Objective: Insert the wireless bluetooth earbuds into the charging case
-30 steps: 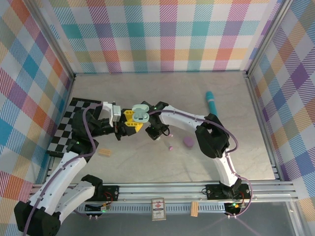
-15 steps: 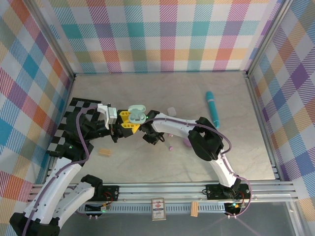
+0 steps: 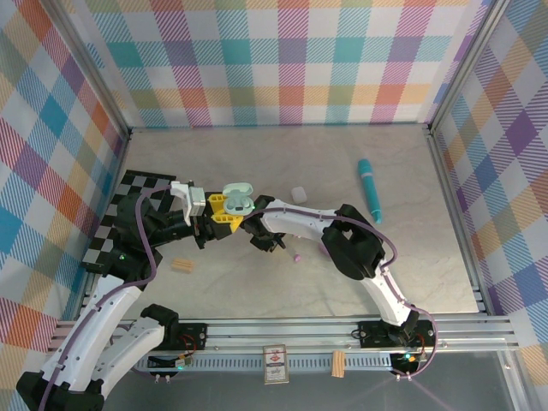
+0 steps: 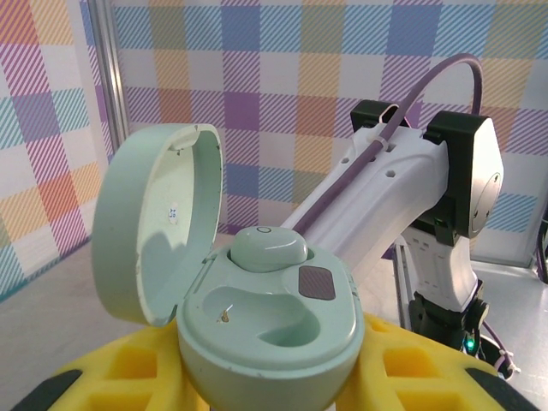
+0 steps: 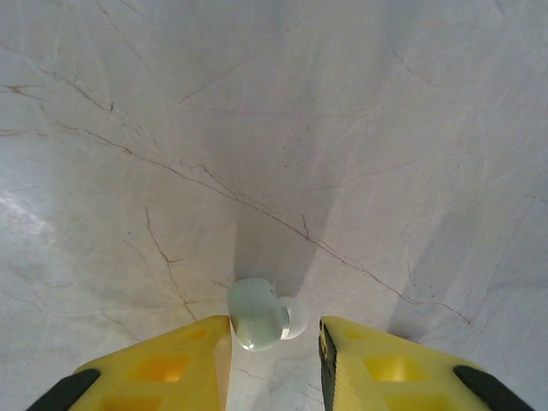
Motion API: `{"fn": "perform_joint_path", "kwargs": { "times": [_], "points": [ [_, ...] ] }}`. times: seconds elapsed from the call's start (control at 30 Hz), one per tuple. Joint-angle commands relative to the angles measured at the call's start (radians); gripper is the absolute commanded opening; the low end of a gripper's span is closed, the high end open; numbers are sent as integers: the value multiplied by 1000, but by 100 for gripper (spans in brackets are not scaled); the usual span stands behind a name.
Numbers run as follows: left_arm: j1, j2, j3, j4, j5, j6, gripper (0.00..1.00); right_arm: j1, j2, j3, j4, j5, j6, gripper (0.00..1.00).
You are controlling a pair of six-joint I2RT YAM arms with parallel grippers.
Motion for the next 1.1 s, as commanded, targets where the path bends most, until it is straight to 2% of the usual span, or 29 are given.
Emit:
{"fn": "perform_joint_path", "kwargs": {
  "times": [0.0, 0.33, 0.63, 0.83, 1.07],
  "points": [
    [-1, -9, 22, 7, -4, 13, 34, 11, 26, 18, -14, 9, -23, 33],
    [-1, -8, 12, 10, -2, 12, 34, 16, 76, 51, -11, 31, -39, 30],
    [-1, -5, 6, 15, -1, 13, 34, 16, 90, 71, -35, 49, -40, 22],
    [-1, 2, -4, 40, -6, 3, 34, 5, 40, 56, -38, 13, -24, 21],
    [-1, 30, -12, 108, -5, -28, 34, -62, -74, -53, 12, -63, 25, 21]
  ]
}}
